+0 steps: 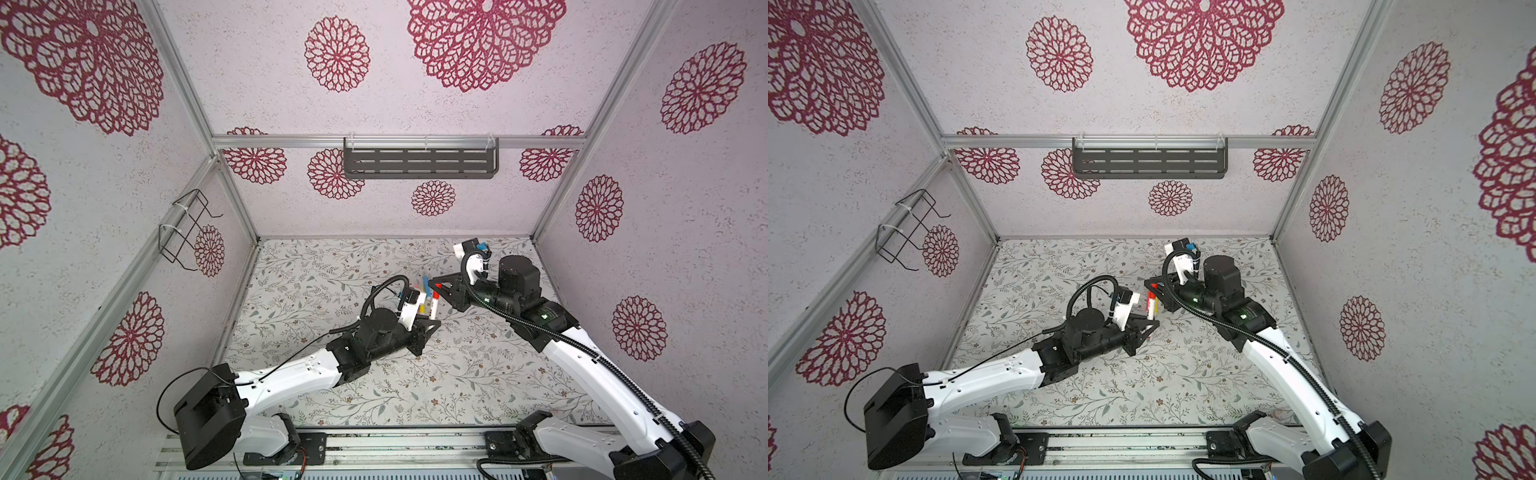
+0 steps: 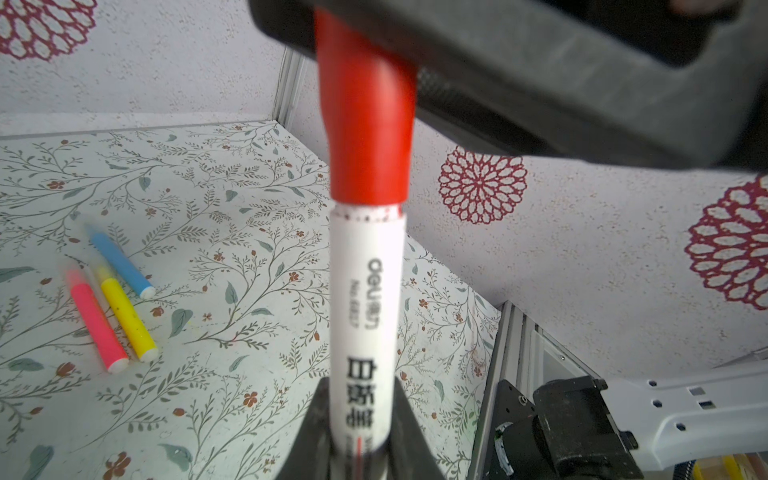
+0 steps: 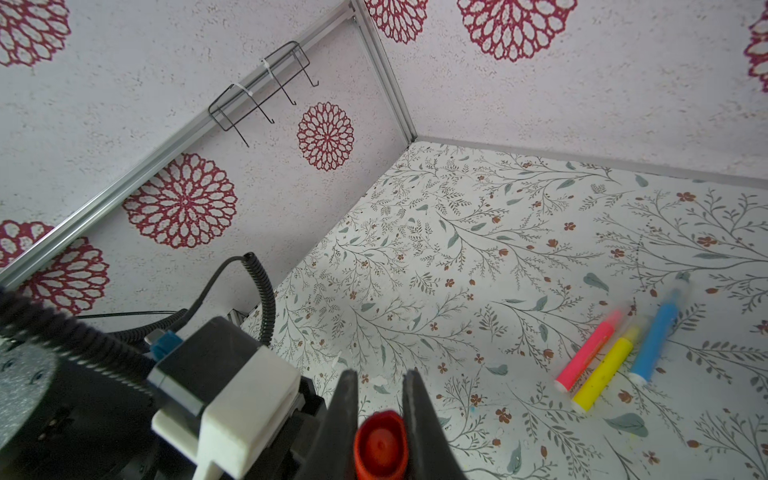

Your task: Insert the pens into the pen caps

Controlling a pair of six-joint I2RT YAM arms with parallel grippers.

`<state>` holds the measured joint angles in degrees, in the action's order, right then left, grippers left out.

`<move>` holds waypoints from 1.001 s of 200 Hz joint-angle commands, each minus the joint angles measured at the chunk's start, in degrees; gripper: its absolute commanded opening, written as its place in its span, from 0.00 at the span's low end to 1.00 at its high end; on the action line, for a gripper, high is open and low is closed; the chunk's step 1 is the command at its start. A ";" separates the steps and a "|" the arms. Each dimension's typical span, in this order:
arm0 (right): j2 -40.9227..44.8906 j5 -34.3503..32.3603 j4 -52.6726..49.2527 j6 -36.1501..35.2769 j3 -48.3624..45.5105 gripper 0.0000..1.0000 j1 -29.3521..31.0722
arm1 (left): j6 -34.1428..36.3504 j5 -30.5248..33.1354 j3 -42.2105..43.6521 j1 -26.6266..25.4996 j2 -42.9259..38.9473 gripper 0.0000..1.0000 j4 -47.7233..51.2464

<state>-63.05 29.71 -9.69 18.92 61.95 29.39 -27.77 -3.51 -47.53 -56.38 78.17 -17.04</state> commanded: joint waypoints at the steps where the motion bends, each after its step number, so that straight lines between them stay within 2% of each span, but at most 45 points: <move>1: 2.42 1.05 2.64 -0.74 -1.01 0.10 0.33 | 1.00 -1.01 -2.63 -0.66 0.67 0.01 1.39; 78: 5.05 3.53 3.80 -1.51 -5.35 0.09 1.25 | -1.04 -1.70 -2.48 0.64 -0.60 0.00 0.77; 158: 8.39 12.16 5.39 -2.98 -10.51 0.01 1.92 | -4.74 -15.23 -0.11 6.61 -4.22 0.00 -7.18; 200: 8.58 16.94 5.10 -4.06 -11.25 0.00 2.00 | -6.18 -19.23 0.54 9.38 -6.34 0.00 -8.43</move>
<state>-55.66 35.77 0.58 18.46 52.34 29.61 -29.54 -23.35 -46.22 -51.22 75.16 -15.68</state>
